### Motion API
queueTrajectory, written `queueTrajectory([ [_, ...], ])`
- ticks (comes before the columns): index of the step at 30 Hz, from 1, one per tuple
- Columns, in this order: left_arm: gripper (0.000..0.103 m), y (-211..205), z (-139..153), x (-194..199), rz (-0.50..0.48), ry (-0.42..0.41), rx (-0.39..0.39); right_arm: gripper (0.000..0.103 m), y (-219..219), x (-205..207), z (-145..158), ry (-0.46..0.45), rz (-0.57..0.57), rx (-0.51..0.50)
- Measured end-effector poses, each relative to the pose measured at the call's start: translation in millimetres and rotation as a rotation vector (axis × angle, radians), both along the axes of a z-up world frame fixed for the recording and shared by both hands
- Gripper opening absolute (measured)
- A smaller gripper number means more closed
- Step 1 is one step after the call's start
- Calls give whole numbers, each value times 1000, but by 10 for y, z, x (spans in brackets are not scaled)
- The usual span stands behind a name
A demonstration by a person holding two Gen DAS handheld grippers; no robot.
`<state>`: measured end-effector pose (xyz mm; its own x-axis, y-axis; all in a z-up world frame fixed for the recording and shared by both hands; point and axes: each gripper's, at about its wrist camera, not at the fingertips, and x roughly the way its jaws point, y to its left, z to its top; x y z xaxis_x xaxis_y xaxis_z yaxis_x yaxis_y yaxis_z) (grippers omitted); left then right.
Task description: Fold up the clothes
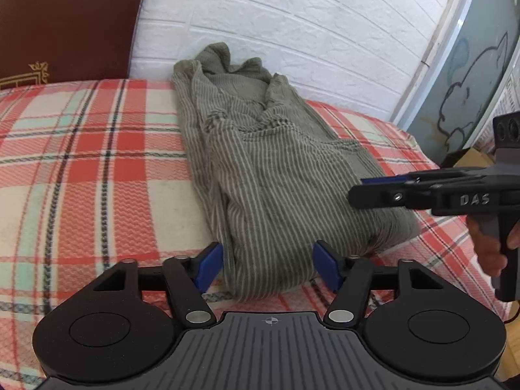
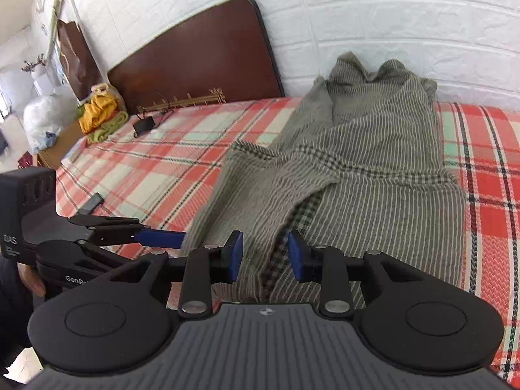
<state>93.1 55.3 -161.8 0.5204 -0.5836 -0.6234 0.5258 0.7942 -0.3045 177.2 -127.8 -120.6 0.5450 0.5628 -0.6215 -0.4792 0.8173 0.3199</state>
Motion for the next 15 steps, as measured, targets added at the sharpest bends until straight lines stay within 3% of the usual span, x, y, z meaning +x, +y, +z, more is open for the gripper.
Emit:
queueTrajectory([
  [2, 16, -1, -30, 27, 3, 0, 23, 30, 28, 19, -42, 27, -3, 1],
  [3, 11, 34, -39, 46, 2, 8, 16, 7, 5, 35, -36, 30, -8, 18],
  [5, 5, 128, -35, 80, 16, 29, -17, 1, -41, 67, -22, 35, -19, 51],
  [8, 4, 247, -77, 133, 47, 65, -46, 1, -110, 119, -9, 46, -36, 100],
  [13, 4, 236, -159, 180, 63, 87, -51, 1, -211, 302, -313, 182, -121, 162],
  [15, 16, 259, -139, 177, 72, 87, -48, 1, -251, 330, -341, 192, -148, 188],
])
